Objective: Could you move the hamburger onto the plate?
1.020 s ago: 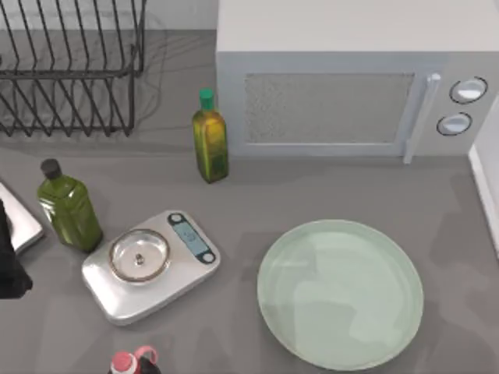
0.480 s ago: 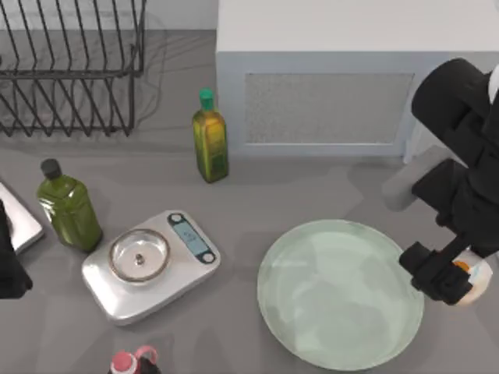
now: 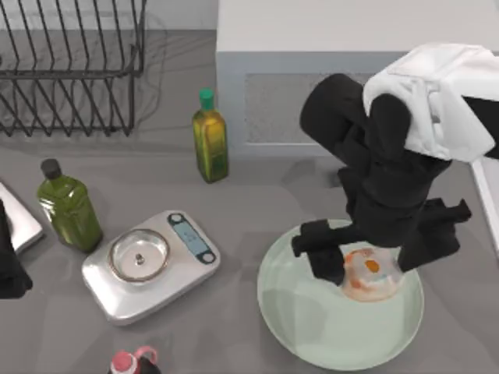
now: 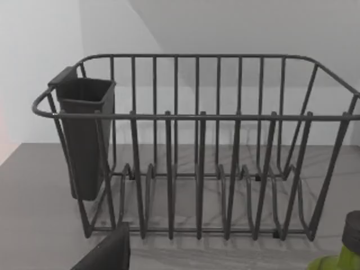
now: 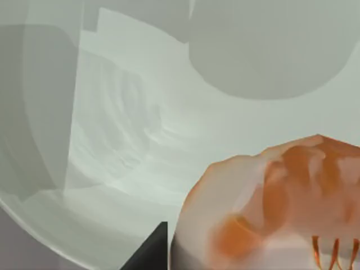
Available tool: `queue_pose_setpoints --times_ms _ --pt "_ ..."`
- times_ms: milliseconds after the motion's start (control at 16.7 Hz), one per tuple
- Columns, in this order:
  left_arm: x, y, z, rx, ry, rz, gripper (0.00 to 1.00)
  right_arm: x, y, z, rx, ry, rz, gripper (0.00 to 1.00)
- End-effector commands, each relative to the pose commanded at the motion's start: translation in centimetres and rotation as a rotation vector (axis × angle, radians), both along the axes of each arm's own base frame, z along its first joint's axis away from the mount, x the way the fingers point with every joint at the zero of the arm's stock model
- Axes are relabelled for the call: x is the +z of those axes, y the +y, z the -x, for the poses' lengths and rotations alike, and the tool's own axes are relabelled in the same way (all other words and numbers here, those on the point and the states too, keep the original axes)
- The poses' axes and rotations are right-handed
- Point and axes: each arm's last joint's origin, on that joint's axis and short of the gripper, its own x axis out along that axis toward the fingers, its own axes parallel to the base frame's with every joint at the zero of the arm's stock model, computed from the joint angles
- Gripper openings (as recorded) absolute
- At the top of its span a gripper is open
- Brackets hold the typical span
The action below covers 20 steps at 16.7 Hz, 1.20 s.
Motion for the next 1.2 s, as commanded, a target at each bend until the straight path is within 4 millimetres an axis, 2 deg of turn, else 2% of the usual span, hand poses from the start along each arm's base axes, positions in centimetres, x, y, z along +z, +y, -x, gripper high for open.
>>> queue_pose_setpoints --times_ms 240,660,1020,1200 --pt "0.0 0.0 0.0 0.0 0.0 0.0 1.0 0.0 1.4 -0.7 -0.138 -0.038 -0.025 0.0" --pt "0.0 0.0 0.0 0.0 0.0 0.0 1.0 0.0 1.3 -0.8 -0.16 -0.041 -0.028 0.0" --pt "0.0 0.0 0.0 0.0 0.0 0.0 1.0 -4.0 1.5 -0.9 -0.158 -0.044 -0.031 0.0" --pt "0.0 0.0 0.0 0.0 0.0 0.0 1.0 -4.4 1.5 -0.8 -0.157 -0.043 -0.028 0.0"
